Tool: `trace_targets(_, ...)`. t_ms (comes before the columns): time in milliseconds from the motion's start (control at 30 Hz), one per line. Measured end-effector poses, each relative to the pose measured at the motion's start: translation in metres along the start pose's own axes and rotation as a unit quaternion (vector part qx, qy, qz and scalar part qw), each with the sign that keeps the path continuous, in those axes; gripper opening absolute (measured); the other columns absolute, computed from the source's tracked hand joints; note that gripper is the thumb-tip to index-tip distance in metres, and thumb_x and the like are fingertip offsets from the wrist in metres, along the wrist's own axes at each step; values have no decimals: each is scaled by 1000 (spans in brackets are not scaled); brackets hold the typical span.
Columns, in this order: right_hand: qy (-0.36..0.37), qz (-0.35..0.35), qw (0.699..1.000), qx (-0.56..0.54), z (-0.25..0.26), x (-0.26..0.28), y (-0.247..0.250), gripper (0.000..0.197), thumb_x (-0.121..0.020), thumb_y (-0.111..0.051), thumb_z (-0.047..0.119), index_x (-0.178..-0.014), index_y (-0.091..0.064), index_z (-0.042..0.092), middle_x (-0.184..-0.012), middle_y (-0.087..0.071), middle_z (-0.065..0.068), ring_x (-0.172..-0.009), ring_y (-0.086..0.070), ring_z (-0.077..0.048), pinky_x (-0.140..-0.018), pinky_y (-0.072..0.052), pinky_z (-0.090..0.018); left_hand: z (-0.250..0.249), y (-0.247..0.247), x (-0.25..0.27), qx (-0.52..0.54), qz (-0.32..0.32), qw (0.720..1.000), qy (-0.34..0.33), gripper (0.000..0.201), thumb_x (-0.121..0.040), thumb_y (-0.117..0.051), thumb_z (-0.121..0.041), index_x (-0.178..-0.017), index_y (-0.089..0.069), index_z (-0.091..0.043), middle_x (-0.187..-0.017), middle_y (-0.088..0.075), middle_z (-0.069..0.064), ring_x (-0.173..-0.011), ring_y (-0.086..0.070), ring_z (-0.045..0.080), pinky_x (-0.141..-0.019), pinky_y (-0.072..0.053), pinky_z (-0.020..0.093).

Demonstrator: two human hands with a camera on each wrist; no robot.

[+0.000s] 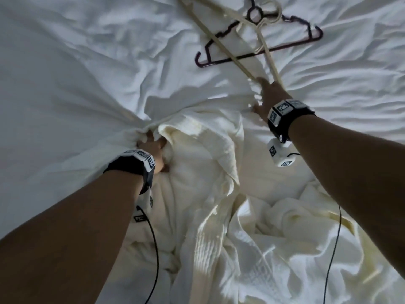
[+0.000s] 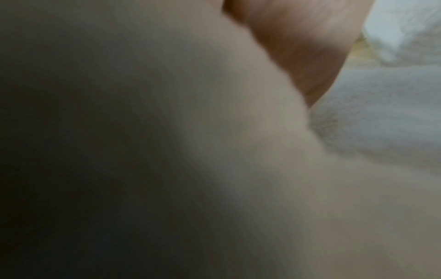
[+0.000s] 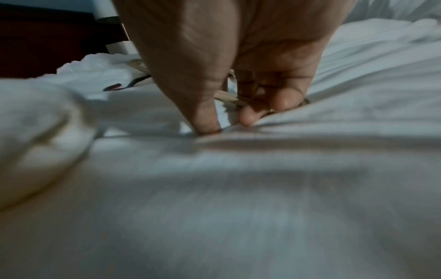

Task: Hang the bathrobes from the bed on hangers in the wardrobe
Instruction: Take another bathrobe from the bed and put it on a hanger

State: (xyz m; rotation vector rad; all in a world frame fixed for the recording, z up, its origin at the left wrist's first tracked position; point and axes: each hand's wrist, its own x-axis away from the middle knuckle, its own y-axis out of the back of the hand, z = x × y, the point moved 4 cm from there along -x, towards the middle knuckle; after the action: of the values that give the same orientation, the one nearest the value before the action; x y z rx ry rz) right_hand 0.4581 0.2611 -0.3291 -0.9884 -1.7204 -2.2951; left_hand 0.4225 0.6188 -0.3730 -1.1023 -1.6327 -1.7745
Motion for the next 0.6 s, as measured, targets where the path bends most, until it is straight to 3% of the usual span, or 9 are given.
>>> trace_targets(67, -1, 19, 999, -33, 2, 25, -7, 51, -94, -53, 35, -141, -35, 28, -134, -49, -15, -119, -53, -37, -97, -45, -43, -1, 2, 0, 4, -3, 1000, -6, 97, -72, -79, -29, -148, -21, -36, -155, -21, 21, -127, -44, 45, -102, -43, 46)
trace_targets(133, -9, -2, 999, -39, 6, 61, -7, 33, -99, -42, 31, -128, -48, 18, -122, -58, -17, -110, -57, -36, -86, -44, -38, 0, 6, 4, 10, -3, 1000, -14, 96, -71, -78, -30, -148, -22, -36, -152, -30, 19, -125, -47, 43, -101, -44, 44)
trace_targets(200, -14, -43, 998, -48, 9, 104, -2, 26, -101, -39, 29, -121, -51, 17, -108, -63, -13, -99, -59, -34, -74, -39, -32, 2, 15, 14, 14, -4, 1000, -24, 87, -76, -70, -26, -150, -23, -33, -152, -33, 18, -128, -47, 39, -105, -42, 42)
trace_targets(300, -1, -96, 990, -107, 10, 177, 16, 40, -99, -42, 20, -138, -33, 29, -88, -57, -2, -80, -58, -28, -71, -40, -31, 7, 40, 40, 59, -21, 997, -42, 68, -84, -59, -17, -147, -36, -31, -147, -44, 11, -125, -51, 28, -99, -41, 29)
trace_targets(367, 55, -132, 982, -123, 12, 221, 28, 53, -98, -43, 13, -143, -26, 35, -92, -55, 1, -77, -55, -20, -73, -45, -31, 12, 61, 70, 133, -63, 989, -27, 55, -86, -56, -12, -138, -51, -28, -140, -53, 8, -121, -55, 27, -94, -42, 26)
trace_targets(467, 97, -151, 977, -117, 11, 271, 36, 39, -97, -44, 13, -132, -49, 30, -106, -54, -4, -88, -61, -25, -84, -51, -37, 17, 90, 135, 188, -225, 956, -30, 36, -86, -53, -11, -119, -65, -14, -123, -65, 13, -112, -60, 31, -92, -45, 30)
trace_targets(533, 81, -140, 980, -117, 18, 300, 41, 35, -95, -54, 28, -130, -53, 25, -114, -50, -5, -97, -60, -27, -90, -51, -42, 12, 100, 194, 210, -329, 916, -93, 35, -84, -51, -17, -115, -67, -10, -116, -68, 14, -107, -62, 31, -91, -45, 29)
trace_targets(600, 92, -107, 985, -102, 42, 333, 46, 62, -87, -64, 44, -141, -40, 26, -128, -45, -6, -114, -54, -26, -100, -45, -39, -5, 99, 261, 243, -353, 880, -203, 41, -83, -51, -26, -116, -68, -10, -114, -70, 8, -106, -64, 22, -91, -43, 20)
